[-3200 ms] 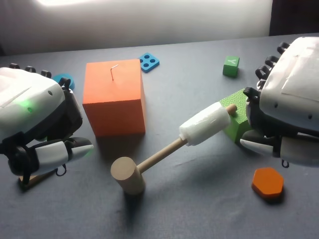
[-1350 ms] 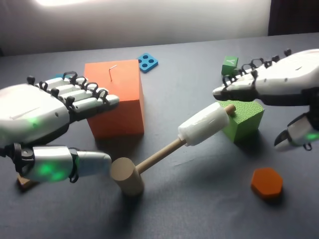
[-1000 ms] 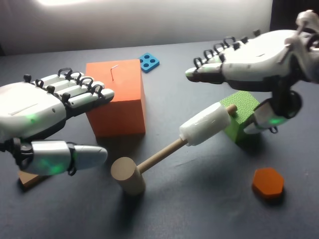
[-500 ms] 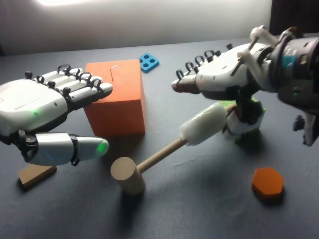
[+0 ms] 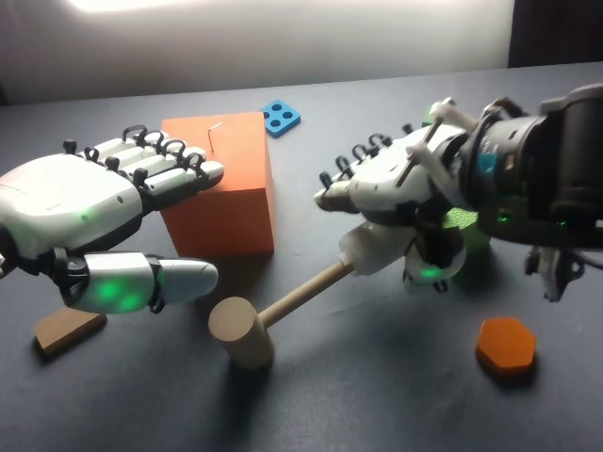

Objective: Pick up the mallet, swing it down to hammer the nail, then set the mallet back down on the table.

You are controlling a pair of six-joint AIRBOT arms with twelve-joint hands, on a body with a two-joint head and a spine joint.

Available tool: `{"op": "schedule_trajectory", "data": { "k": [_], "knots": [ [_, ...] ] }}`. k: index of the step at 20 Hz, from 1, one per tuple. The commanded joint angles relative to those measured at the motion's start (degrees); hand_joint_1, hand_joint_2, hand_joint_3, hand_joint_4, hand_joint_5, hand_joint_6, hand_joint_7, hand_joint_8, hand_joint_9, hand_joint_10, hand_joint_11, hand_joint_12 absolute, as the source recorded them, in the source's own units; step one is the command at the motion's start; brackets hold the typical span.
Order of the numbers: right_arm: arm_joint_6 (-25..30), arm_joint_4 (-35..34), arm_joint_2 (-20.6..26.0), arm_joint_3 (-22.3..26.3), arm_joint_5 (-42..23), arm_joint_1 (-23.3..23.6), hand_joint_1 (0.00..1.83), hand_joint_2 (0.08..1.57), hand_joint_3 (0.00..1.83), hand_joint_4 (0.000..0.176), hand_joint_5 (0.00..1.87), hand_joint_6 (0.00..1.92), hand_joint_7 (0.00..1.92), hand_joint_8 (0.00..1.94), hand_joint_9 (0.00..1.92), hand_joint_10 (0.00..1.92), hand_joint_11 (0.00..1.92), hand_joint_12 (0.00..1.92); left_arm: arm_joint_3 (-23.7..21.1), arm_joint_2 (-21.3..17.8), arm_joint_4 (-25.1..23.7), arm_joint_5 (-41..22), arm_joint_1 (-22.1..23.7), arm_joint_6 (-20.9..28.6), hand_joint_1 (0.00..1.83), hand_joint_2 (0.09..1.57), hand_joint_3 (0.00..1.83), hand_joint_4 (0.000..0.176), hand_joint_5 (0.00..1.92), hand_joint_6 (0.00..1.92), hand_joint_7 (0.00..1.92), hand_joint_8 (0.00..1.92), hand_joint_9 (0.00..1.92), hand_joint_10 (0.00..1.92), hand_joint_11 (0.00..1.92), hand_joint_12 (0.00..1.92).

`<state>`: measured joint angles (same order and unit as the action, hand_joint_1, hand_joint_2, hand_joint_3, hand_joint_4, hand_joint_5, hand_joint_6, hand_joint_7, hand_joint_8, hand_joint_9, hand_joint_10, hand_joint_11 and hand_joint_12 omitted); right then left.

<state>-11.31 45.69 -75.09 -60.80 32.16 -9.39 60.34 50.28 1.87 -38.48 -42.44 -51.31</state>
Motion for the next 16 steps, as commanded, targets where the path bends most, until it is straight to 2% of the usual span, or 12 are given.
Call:
{"op": "schedule_trajectory", "data": {
  "k": [1,6,16],
  "knots": [
    [-0.03,2.5,0.04,-0.44,-2.53,0.2,1.25,1.0,0.0,0.0,0.04,0.0,0.0,0.0,0.0,0.0,0.0,0.0,0.43,0.12,1.1,-6.66,0.44,0.08,0.0,1.23,0.0,0.0,0.09,0.0,0.04,0.0,0.02,0.0,0.01,0.0],
    [-0.8,2.49,-2.68,-2.72,-3.15,-0.2,1.25,1.0,0.0,0.0,0.04,0.0,0.0,0.0,0.0,0.0,0.0,0.0,1.72,1.12,2.95,-7.58,-0.03,0.08,0.0,1.23,0.0,0.0,0.08,0.0,0.05,0.0,0.03,0.01,0.02,0.01],
    [-1.23,2.45,-6.26,-5.73,-5.16,-3.01,1.24,1.0,0.0,0.0,0.05,0.0,0.0,0.0,0.0,0.0,0.03,0.02,1.52,1.28,5.64,-7.67,-1.26,0.09,0.0,1.23,0.0,0.0,0.07,0.01,0.05,0.01,0.03,0.01,0.01,0.01]
  ]
}}
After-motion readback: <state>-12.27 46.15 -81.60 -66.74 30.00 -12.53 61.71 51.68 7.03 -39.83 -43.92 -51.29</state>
